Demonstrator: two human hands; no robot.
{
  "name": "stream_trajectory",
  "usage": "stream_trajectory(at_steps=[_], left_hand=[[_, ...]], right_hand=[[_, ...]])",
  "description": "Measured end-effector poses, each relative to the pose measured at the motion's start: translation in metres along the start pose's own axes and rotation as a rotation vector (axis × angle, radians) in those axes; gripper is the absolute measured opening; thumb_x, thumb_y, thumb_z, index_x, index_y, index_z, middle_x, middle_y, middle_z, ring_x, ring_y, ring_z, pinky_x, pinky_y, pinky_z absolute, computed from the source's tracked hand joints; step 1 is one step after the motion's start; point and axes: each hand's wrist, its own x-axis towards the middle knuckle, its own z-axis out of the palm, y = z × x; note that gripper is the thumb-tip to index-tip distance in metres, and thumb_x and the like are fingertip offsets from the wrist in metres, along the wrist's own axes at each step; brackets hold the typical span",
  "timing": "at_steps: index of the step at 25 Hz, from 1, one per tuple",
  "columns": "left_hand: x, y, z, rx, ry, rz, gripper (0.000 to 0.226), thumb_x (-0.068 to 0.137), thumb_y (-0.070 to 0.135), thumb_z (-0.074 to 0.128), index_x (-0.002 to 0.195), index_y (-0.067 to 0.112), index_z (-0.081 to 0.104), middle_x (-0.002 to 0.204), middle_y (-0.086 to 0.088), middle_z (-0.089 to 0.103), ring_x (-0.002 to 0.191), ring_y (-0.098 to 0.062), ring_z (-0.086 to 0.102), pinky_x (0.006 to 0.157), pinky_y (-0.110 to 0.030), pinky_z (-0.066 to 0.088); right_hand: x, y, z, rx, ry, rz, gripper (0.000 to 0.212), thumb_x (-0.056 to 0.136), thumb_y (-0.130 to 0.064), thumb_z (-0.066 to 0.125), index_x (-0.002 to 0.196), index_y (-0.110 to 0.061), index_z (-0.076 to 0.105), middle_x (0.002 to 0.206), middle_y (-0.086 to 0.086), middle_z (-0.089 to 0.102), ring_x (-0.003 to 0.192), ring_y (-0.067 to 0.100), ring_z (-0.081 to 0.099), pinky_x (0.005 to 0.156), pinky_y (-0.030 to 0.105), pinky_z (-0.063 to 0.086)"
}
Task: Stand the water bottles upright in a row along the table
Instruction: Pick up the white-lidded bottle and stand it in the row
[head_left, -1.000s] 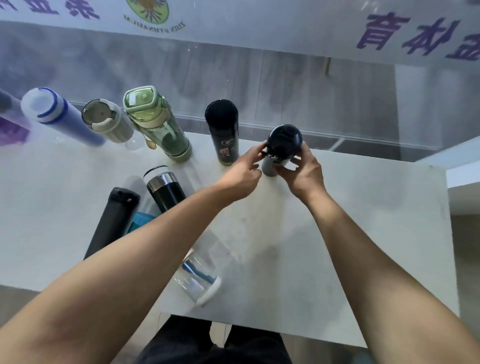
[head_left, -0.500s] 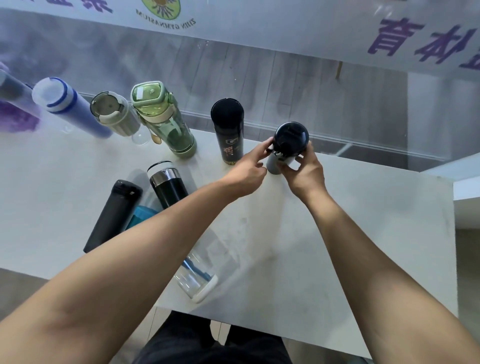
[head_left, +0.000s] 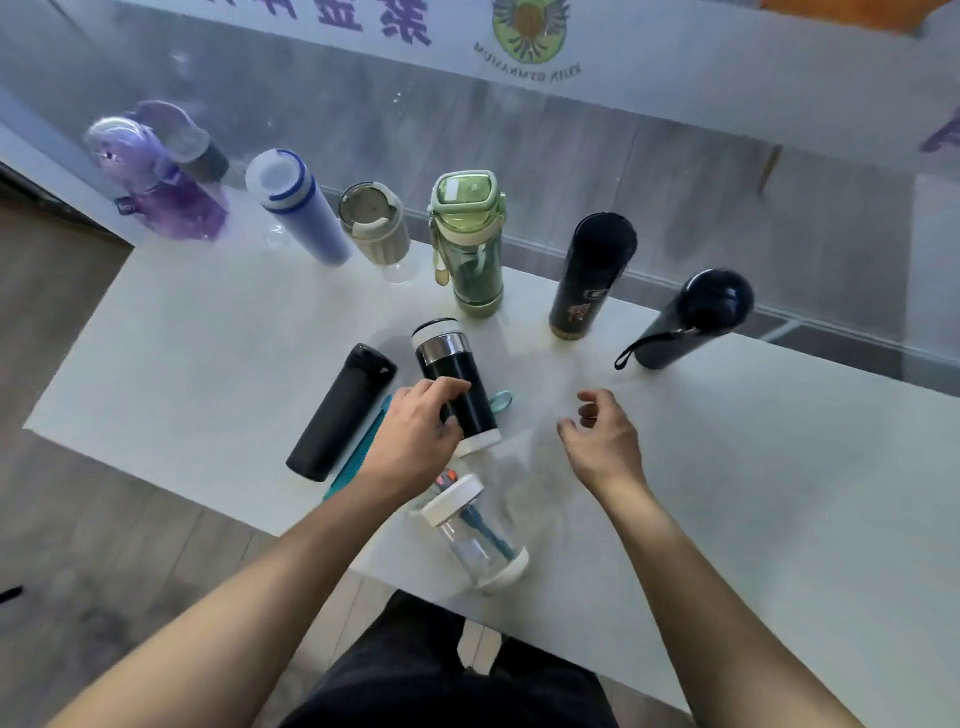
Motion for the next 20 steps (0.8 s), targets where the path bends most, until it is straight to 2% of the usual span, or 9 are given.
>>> stream_trajectory(at_steps=[3, 5, 9, 14, 17, 20], left_hand=[[-0.035, -0.047, -0.010, 0.100, 0.001, 0.027, 0.036, 0.091, 0.021, 0.060, 0.126, 0.030, 0.055, 0.120, 0.006, 0.057, 0.109, -0.018, 0.045, 0.099, -0.030, 0.038], [-0.050, -0.064, -0.005, 0.116, -0.059, 0.032, 0.035, 0.093, 0.025, 0.058, 0.127, 0.030, 0.054, 0.124, 0.006, 0.055, 0.114, -0.019, 0.046, 0.100, -0.032, 0.039], [-0.059, -0.075, 0.010, 0.107, -0.149, 0.025, 0.039, 0.096, 0.021, 0.051, 0.134, 0.025, 0.053, 0.129, 0.001, 0.058, 0.121, -0.022, 0.051, 0.104, -0.035, 0.041], [-0.068, -0.076, 0.022, 0.094, -0.272, 0.090, 0.045, 0.094, 0.017, 0.050, 0.139, 0.022, 0.048, 0.138, -0.002, 0.057, 0.127, -0.025, 0.051, 0.107, -0.035, 0.038], [-0.071, -0.074, 0.023, 0.024, -0.291, 0.100, 0.046, 0.095, 0.017, 0.050, 0.140, 0.022, 0.047, 0.137, -0.003, 0.059, 0.125, -0.025, 0.054, 0.105, -0.037, 0.043], [-0.075, -0.068, 0.021, -0.075, -0.287, 0.119, 0.047, 0.092, 0.010, 0.047, 0.135, 0.027, 0.047, 0.130, 0.001, 0.061, 0.118, -0.020, 0.056, 0.102, -0.036, 0.045]], right_hand=[[-0.021, -0.029, 0.031, -0.109, -0.197, -0.033, 0.041, 0.084, -0.041, 0.070, 0.120, -0.025, 0.060, 0.116, -0.002, 0.065, 0.108, 0.018, 0.062, 0.088, 0.029, 0.047], [-0.040, -0.037, 0.049, -0.252, -0.329, -0.056, 0.050, 0.077, -0.056, 0.072, 0.117, -0.029, 0.057, 0.114, -0.004, 0.065, 0.105, 0.018, 0.063, 0.090, 0.035, 0.052], [-0.071, -0.042, 0.072, -0.405, -0.264, -0.036, 0.074, 0.066, -0.077, 0.067, 0.116, -0.025, 0.050, 0.113, 0.001, 0.066, 0.102, 0.026, 0.064, 0.089, 0.042, 0.054], [-0.093, -0.034, 0.095, -0.548, -0.278, -0.019, 0.073, 0.062, -0.074, 0.065, 0.113, -0.023, 0.052, 0.112, 0.004, 0.067, 0.106, 0.031, 0.064, 0.085, 0.038, 0.048], [-0.098, -0.030, 0.097, -0.448, -0.284, 0.036, 0.070, 0.062, -0.070, 0.070, 0.114, -0.025, 0.055, 0.113, 0.000, 0.067, 0.108, 0.027, 0.064, 0.091, 0.039, 0.049], [-0.103, -0.022, 0.077, -0.310, -0.218, 0.063, 0.076, 0.055, -0.065, 0.075, 0.121, -0.032, 0.057, 0.118, -0.006, 0.065, 0.112, 0.021, 0.063, 0.097, 0.041, 0.048]])
